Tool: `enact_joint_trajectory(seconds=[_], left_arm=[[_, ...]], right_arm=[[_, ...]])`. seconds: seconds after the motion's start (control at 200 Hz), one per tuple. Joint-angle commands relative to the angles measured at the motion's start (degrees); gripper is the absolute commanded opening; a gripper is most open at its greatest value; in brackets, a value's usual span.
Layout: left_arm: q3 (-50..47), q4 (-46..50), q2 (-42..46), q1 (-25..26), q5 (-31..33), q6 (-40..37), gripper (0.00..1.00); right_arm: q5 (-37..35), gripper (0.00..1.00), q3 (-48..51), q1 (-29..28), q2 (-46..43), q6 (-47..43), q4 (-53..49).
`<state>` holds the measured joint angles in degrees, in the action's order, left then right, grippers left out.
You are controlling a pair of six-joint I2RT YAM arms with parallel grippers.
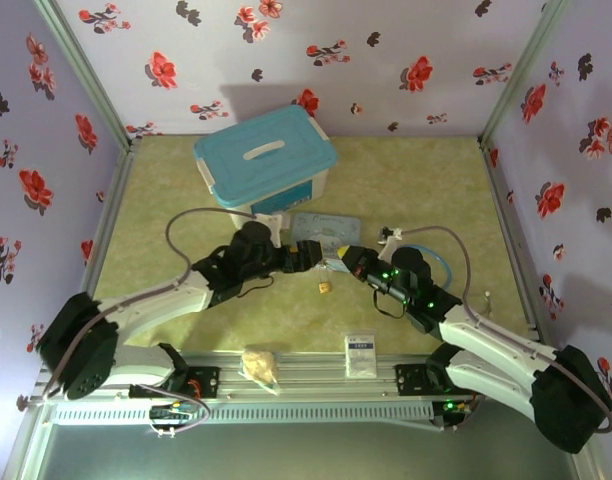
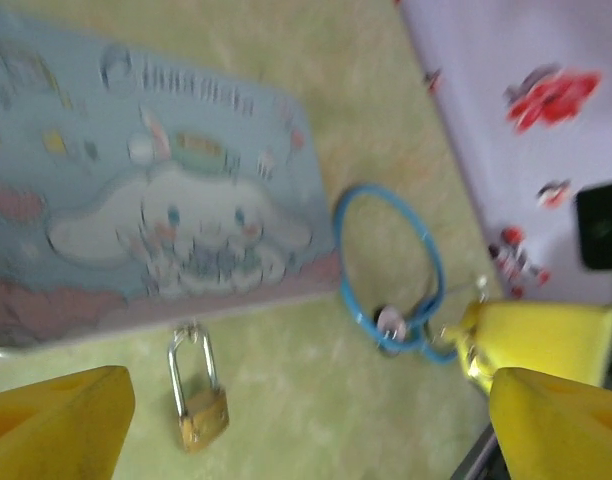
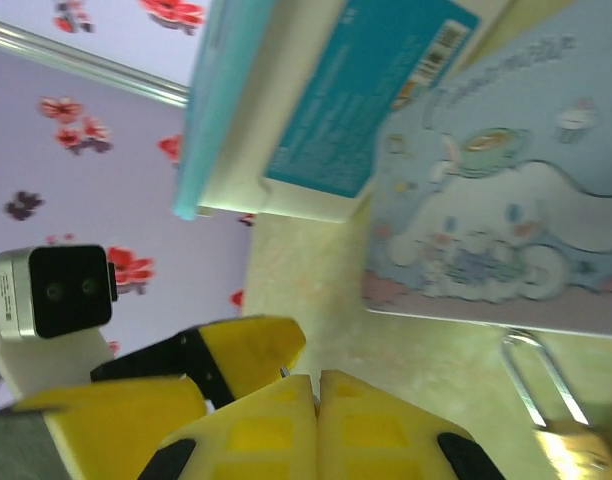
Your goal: Unlock the padlock with the key
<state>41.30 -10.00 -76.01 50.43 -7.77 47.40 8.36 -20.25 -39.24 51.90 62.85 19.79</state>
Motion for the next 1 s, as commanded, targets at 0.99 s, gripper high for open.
enact_joint_trajectory(seconds=[0.99], left_arm=[[8.77,-14.11,-32.22,3.7,-1.88,2.96,0.46]], right_arm=[[-6.25,0.0,5.92,0.44,-18.18,-5.82,-21.36]])
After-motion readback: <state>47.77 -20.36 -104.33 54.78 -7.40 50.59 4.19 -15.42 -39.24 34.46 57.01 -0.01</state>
